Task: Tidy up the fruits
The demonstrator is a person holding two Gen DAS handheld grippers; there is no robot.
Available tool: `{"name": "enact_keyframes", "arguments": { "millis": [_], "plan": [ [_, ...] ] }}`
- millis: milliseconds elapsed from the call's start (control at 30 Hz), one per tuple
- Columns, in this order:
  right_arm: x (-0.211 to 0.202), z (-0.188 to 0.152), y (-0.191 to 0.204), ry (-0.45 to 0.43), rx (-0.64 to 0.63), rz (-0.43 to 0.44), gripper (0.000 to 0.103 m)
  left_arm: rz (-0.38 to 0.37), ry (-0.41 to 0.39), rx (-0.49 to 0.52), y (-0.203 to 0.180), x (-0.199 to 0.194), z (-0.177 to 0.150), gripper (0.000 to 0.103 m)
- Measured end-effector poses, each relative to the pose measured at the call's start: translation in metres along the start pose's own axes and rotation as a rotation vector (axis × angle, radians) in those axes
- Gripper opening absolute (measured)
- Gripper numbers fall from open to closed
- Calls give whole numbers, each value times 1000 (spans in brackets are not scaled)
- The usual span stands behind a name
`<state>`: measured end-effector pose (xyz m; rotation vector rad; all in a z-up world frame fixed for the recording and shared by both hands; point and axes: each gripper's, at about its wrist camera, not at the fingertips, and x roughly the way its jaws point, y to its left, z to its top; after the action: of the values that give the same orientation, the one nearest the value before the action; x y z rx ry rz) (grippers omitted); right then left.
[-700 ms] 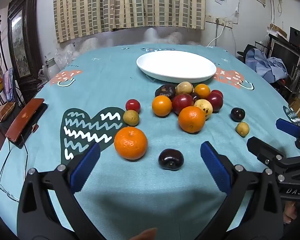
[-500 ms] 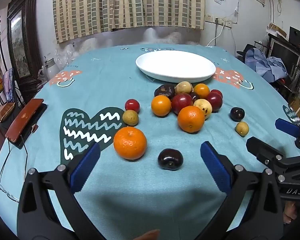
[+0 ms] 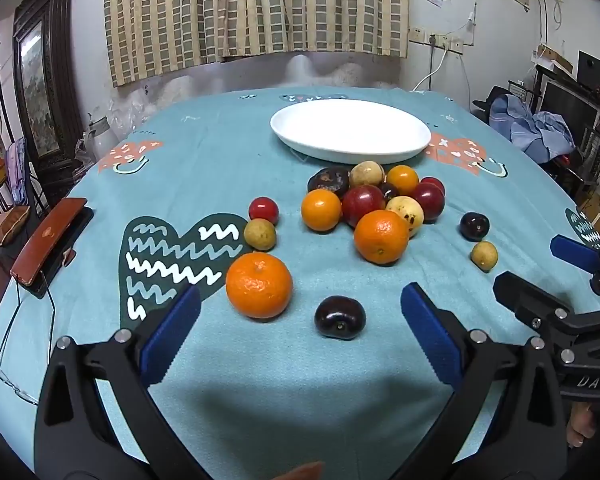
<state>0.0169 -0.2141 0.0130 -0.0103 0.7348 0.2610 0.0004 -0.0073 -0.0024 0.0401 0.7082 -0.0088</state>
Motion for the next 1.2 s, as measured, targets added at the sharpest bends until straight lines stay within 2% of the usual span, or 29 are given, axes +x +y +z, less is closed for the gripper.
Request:
{"name": "enact_keyframes", "arguments": {
  "millis": [1200],
  "plan": [
    [1, 0, 2, 2, 9, 11, 102, 0, 5, 2, 0, 1, 0, 101]
  ]
}}
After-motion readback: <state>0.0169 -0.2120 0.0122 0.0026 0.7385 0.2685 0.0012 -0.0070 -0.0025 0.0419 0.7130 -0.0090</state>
